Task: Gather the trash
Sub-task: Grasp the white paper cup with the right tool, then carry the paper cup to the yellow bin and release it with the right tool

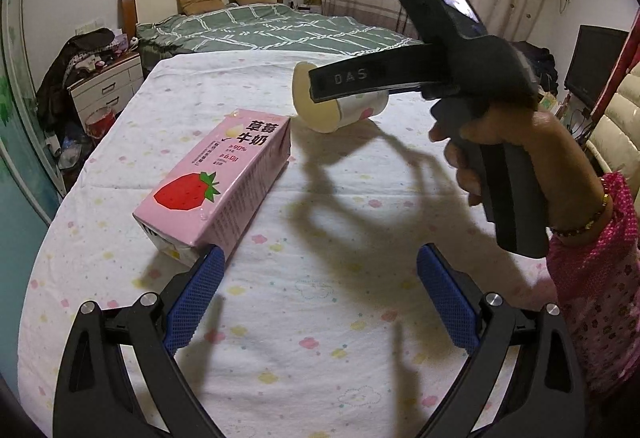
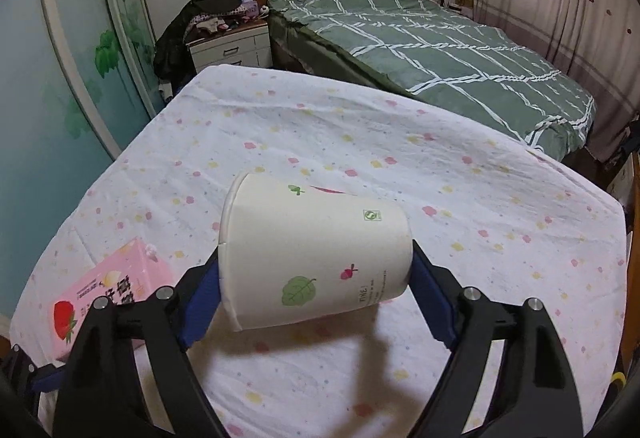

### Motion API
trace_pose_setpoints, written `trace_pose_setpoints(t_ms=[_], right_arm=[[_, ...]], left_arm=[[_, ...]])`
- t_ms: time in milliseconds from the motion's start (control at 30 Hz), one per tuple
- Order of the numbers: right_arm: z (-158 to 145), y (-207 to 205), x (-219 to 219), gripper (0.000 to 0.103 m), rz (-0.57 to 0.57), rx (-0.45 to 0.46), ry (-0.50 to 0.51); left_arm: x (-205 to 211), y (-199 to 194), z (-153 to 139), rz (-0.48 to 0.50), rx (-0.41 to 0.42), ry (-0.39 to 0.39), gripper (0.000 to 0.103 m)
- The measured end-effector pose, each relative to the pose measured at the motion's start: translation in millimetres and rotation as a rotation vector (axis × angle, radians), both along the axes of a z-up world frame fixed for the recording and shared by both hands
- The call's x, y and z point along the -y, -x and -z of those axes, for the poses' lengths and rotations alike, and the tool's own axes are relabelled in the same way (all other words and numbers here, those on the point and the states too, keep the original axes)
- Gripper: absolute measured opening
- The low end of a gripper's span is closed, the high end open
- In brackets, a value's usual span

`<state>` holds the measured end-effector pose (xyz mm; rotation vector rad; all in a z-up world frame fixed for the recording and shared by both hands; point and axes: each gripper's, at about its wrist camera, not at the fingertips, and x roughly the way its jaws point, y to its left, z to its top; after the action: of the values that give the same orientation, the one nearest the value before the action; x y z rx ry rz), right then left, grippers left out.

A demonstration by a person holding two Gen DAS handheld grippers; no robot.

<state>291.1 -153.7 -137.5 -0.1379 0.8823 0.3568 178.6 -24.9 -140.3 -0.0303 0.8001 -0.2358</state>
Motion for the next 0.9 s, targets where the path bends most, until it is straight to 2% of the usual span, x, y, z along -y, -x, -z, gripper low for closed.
trace_pose_setpoints(t_ms=[167, 367, 433, 633, 733, 900], right_arm=[[-12, 20, 23, 0.080, 0.034, 0.021, -0.023], [-34, 64, 89, 0.080, 0.168, 0.079, -0.028], [-38, 81, 118, 0.080, 0.233, 0.095, -0.024], [-40, 138, 236, 0.080, 0.537, 0.123, -0.036], [-28, 157, 287, 0.080, 0.685, 0.107, -0.003], [-2, 176, 344, 0.080, 0.851, 0.057, 0.037]], left_arm=[[5, 2, -2, 0.005, 0.017, -0.016, 0.095], [11, 5, -4, 0.009, 0.032, -0.023, 0.095], [11, 7, -5, 0.006, 0.034, -0.023, 0.095], [12, 10, -6, 0.003, 0.038, -0.030, 0.095], [14, 11, -6, 0.002, 0.043, -0.039, 0.095], [22, 15, -8, -0.002, 0.060, -0.068, 0.095]])
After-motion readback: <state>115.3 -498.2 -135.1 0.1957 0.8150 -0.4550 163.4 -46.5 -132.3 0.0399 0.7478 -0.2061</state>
